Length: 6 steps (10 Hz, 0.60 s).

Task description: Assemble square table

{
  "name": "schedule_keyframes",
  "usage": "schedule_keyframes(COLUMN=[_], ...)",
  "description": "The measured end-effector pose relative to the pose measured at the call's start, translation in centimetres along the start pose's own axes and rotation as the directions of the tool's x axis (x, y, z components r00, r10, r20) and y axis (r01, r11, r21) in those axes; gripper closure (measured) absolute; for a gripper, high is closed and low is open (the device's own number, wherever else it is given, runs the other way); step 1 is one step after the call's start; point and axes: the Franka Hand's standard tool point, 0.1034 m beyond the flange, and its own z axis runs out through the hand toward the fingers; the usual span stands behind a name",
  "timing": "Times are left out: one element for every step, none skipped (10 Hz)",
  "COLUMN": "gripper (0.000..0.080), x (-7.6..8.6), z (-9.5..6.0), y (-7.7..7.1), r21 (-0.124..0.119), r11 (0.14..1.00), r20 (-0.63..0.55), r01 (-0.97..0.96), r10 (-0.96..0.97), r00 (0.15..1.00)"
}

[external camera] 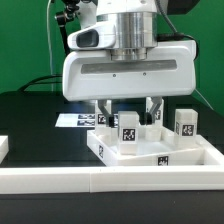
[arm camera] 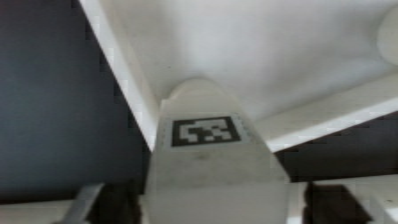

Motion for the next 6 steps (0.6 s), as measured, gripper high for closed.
schedule_keyframes(gripper=[0.0373, 0.0507, 0.0508, 0.0508, 0.0508, 0.0508], x=[-0.01, 0.01, 0.0, 0.0, 0.0, -0.01], z=[0.0, -0.01, 0.0, 0.01, 0.01, 0.01], y=[0.02, 0.31, 0.24, 0.25, 0.25, 0.25], r21=[0.0, -0.003, -0.003, -0.002, -0.002, -0.002], r11=[1.0, 1.0, 1.0, 1.0, 1.0, 0.999], r20=[0.0, -0.001, 0.0, 0.0, 0.0, 0.0], r01=[0.002, 0.0, 0.001, -0.016, -0.02, -0.047], r10=[-0.002, 0.0, -0.001, 0.016, 0.02, 0.047], r00=[1.0, 1.0, 1.0, 1.0, 1.0, 0.999])
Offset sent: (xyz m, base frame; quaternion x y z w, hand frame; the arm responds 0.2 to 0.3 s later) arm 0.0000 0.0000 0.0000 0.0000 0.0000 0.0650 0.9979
